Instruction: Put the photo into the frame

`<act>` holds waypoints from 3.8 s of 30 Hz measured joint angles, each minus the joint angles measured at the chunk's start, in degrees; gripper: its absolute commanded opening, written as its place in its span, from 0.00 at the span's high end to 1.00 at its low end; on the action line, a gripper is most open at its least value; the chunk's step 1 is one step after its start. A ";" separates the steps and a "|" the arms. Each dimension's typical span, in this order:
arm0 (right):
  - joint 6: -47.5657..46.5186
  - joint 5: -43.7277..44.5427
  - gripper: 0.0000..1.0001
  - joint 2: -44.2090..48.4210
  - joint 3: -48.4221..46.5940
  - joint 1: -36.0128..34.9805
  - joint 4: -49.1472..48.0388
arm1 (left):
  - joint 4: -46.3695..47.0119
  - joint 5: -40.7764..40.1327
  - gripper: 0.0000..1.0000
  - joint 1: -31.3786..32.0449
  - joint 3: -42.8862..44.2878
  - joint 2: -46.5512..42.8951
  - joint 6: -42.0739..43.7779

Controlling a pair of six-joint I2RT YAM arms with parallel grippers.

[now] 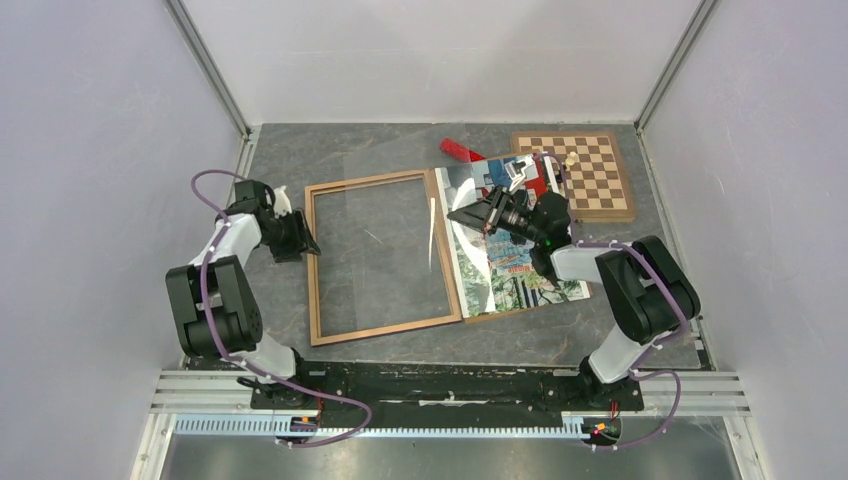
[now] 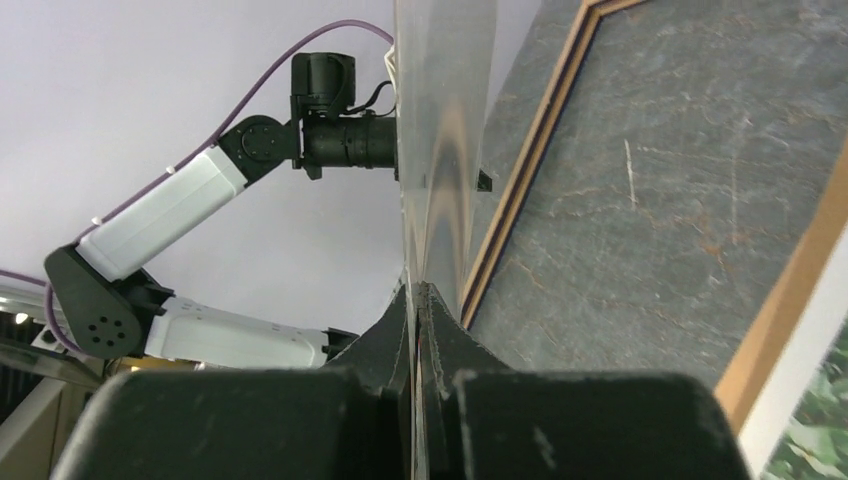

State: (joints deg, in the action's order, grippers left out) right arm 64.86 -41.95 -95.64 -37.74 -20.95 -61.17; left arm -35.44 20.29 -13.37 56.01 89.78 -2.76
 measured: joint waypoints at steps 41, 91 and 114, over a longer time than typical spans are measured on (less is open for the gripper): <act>13.53 3.91 1.00 -21.51 -11.37 -10.08 -9.73 | -4.31 -5.44 0.21 -1.77 8.98 -14.32 0.04; 15.67 8.68 1.00 -31.78 -16.37 -11.47 -11.63 | -3.43 -5.14 0.21 -1.77 8.33 -15.91 0.00; 14.34 7.67 1.00 -34.32 -20.52 -11.47 -8.85 | -3.32 -4.74 0.21 -1.77 7.56 -15.91 0.00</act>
State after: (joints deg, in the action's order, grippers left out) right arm 79.20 -34.28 -129.95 -58.26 -32.42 -70.02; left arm -38.76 15.55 -15.14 63.57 73.87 -2.76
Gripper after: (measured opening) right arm 0.007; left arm 0.794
